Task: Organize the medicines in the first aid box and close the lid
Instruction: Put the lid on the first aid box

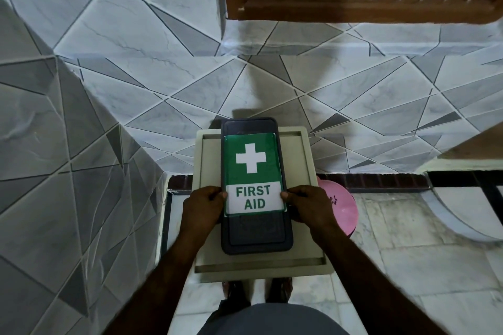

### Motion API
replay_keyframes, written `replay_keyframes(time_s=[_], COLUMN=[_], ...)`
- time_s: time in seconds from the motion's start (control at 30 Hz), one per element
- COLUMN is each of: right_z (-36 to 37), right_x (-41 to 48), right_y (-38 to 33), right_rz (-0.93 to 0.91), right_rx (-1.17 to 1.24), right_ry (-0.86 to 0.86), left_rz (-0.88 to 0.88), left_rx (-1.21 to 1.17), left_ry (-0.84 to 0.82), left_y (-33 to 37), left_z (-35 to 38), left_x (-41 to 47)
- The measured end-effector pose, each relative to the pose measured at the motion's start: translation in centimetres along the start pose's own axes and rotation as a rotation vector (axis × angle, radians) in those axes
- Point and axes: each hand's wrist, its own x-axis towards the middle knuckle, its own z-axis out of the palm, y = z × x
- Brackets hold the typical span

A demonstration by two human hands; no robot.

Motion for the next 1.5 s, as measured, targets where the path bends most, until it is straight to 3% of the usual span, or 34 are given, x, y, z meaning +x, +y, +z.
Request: replay_keyframes(time_s=[0.33,0.47,0.6,0.93,1.13,1.27,1.5], right_z=[0.4,-0.2,0.0,1.6,0.5,1.9,3.6], right_x=[1.4,1.5,2.6,6.5,7.3,9.6,13.7], right_y=[0.1,-0.7,-2.7,-4.8,-6.2,-9.3,-11.6], right_rz=[0.005,0.108,0.098,0.131,0.167,0.127,0.133], right_rx=[-0.145,0.023,0.136,0.114,0.187,0.325,0.304], right_ry=[0.022,-0.037,-0.084,0.033,-0.049,-0.001,0.098], left_rz=[-0.15,-0.186,-0.164,-0.178,-0.179,-0.128,-0.196], left_rx=[-0.115,-0.22,-0.358,-0.352,-0.354,-0.453,-0.65], left_ry=[-0.003,-0.056,-0.168,-0.026,-0.157,-0.13,-0.05], left_y=[0.2,0.4,1.5,3.8,4.2,7.6,10.3], left_z=[0.2,-0.4,-1.4,-0.2,-1.2,-0.7,0.2], left_x=[1.3,1.3,2.2,5.5,6.8,10.4,14.5])
